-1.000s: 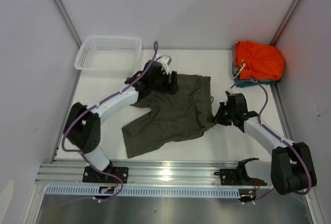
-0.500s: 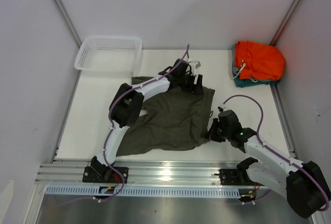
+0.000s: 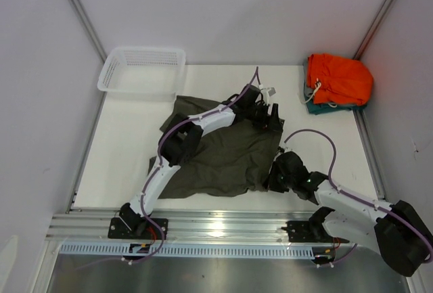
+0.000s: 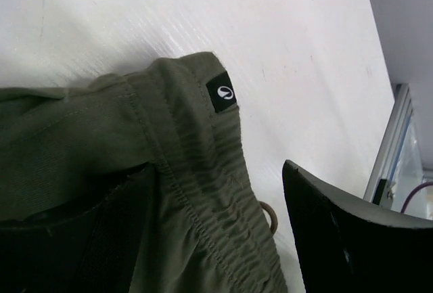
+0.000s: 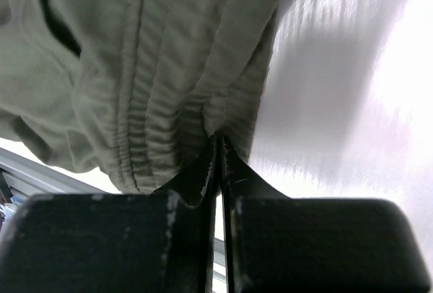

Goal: Fold and stack the shorts

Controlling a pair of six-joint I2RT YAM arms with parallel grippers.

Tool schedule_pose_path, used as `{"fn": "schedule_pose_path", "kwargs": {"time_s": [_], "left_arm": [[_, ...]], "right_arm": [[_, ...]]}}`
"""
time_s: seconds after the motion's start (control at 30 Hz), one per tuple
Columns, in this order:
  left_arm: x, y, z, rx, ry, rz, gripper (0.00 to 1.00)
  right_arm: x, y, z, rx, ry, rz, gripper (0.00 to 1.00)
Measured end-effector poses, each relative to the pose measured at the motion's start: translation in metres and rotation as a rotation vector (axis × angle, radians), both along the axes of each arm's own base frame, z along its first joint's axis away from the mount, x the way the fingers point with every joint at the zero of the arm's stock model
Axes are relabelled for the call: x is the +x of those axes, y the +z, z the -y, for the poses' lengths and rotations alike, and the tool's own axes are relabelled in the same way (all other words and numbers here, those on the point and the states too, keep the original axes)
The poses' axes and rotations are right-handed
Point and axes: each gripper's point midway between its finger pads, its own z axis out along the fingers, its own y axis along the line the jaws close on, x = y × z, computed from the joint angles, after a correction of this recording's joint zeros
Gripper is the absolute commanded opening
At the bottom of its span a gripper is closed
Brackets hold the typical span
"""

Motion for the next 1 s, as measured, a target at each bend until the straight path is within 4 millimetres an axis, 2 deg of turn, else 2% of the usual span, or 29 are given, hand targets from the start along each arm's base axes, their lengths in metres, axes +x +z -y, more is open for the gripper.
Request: {"fn": "schedule_pose_path", "kwargs": {"time_s": [0.2,0.43,0.47,0.5,0.53,0.6,0.7,1.0], "left_arm": [[0.004,-0.001,0.002,0.0,0.042,-0.032,0.79],[0.006,-0.002,0.002,-0.011,0.063,-0.036,0.79],[0.006,-0.002,0.002,-0.01,0.065,-0.036,0.79],[0.006,-0.002,0.002,-0.01,0.066,-0.035,0.79],[0.007,-0.002,0.002,-0.01,0.069,-0.031,0.79],[0.01,-0.003,0.001,-0.011,0.083,-0.015,0.79],[0.014,-0.002,0.001,-0.014,0.093,-0.002,0.79],[0.017,-0.003,0.001,-0.017,0.107,0.015,0.79]], "right_arm": [[-0.014,0.005,0.001,0.019,-0.001,0.034,0.01],[-0.018,0.032,0.014,0.074,-0.063,0.116,0.04],[-0.02,0.034,0.016,0.074,-0.073,0.12,0.08],[-0.022,0.035,0.018,0.065,-0.082,0.119,0.19],[-0.025,0.034,0.021,0.052,-0.085,0.106,0.54],[-0.032,0.031,0.027,0.006,-0.088,0.074,0.7],[-0.038,0.029,0.033,-0.057,-0.091,0.039,0.76],[-0.041,0.031,0.029,-0.111,-0.063,0.032,0.74]]}}
